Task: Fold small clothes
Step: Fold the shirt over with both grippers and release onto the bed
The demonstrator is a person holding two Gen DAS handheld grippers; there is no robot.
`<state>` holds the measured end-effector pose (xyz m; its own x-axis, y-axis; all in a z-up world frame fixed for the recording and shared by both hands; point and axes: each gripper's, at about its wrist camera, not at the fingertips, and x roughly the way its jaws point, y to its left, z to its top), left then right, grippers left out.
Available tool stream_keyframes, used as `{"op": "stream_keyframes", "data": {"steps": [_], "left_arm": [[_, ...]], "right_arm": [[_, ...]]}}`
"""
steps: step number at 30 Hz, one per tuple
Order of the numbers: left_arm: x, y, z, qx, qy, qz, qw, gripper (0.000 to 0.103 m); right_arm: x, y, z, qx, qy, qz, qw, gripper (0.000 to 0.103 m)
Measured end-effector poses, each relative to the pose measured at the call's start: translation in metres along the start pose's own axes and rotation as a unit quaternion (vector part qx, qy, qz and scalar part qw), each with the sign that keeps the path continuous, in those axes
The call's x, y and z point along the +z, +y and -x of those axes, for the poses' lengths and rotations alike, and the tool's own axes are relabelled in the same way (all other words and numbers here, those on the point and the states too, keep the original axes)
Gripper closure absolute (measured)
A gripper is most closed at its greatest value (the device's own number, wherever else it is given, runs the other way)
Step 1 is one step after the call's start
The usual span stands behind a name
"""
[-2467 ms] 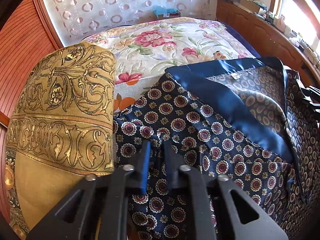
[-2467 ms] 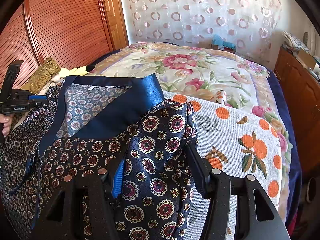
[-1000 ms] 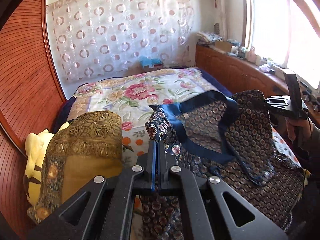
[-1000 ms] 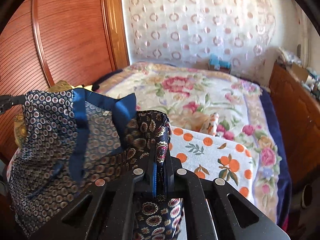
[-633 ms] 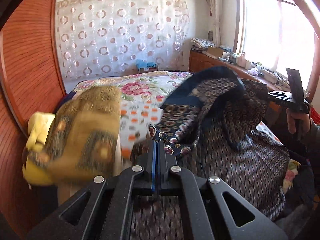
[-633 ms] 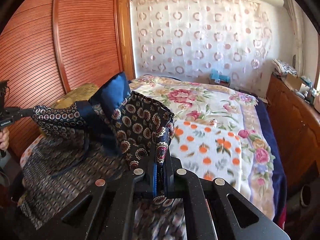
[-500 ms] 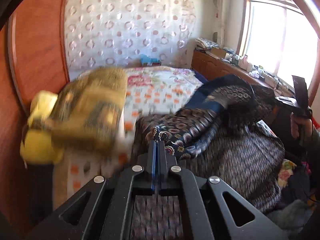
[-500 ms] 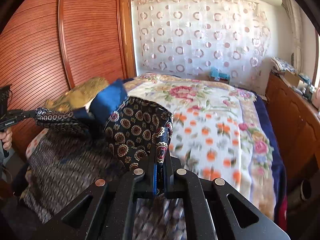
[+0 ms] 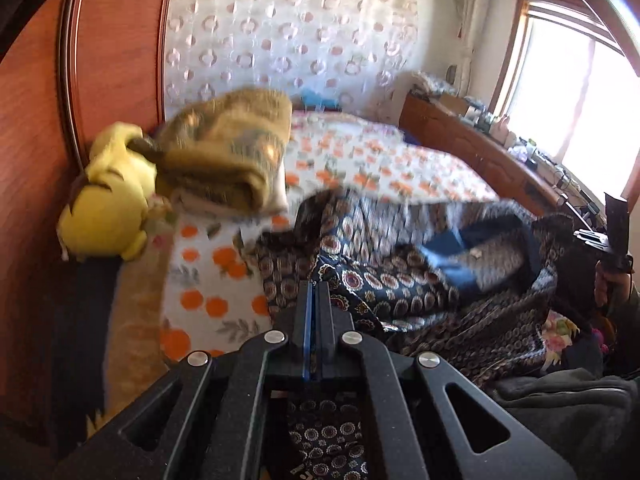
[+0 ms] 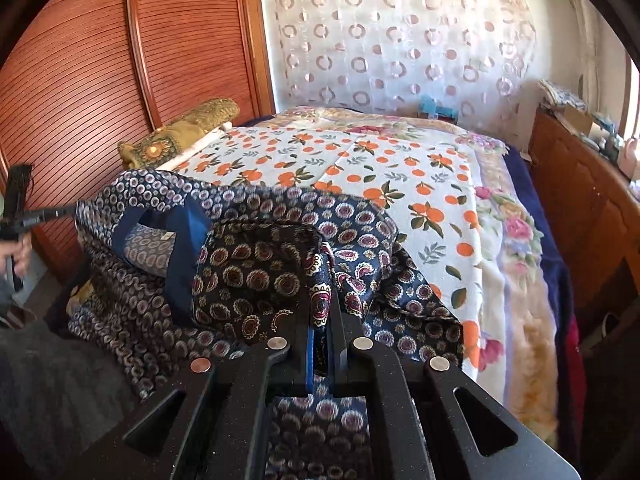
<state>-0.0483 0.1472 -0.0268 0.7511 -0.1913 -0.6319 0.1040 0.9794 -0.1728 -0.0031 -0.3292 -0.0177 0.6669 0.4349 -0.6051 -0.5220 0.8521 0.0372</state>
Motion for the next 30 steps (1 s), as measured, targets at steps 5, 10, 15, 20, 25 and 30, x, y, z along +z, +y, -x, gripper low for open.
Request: {"op": "stream_keyframes", "data": {"steps": [5,10,15,20,25,30], "left_arm": [[0.008,-0.003,0.025,0.018,-0.013,-0.018,0.9996,0.101],[0.004,0.002,0.019,0.023,-0.005,-0.015,0.9996,0.101],[0.001,-0.002,0.015,0.03,0.004,-0.018,0.9994,0.101],[0.005,-0.01,0.004,0.029,0.001,-0.022,0.9993,0.085],[0.009,-0.022,-0.019,0.013,0.008,-0.03,0.9994,0.056],[0.014,-0.032,-0.05,0.013,0.017,-0.045,0.9987,0.023]], "right_arm": [[0.013,0.009,0.03,0.002,-0.005,0.017,1.0,0.099],[-0.003,0.015,0.027,0.005,0.026,0.012,1.0,0.099],[0.002,0.006,0.007,-0.002,0.05,0.0,0.999,0.094],[0.021,0.014,0.022,-0.018,0.021,0.012,1.0,0.077],[0.039,0.015,0.042,-0.03,-0.013,0.015,0.999,0.063],[0.041,0.016,0.038,-0.036,-0.022,0.006,0.999,0.061]]}}
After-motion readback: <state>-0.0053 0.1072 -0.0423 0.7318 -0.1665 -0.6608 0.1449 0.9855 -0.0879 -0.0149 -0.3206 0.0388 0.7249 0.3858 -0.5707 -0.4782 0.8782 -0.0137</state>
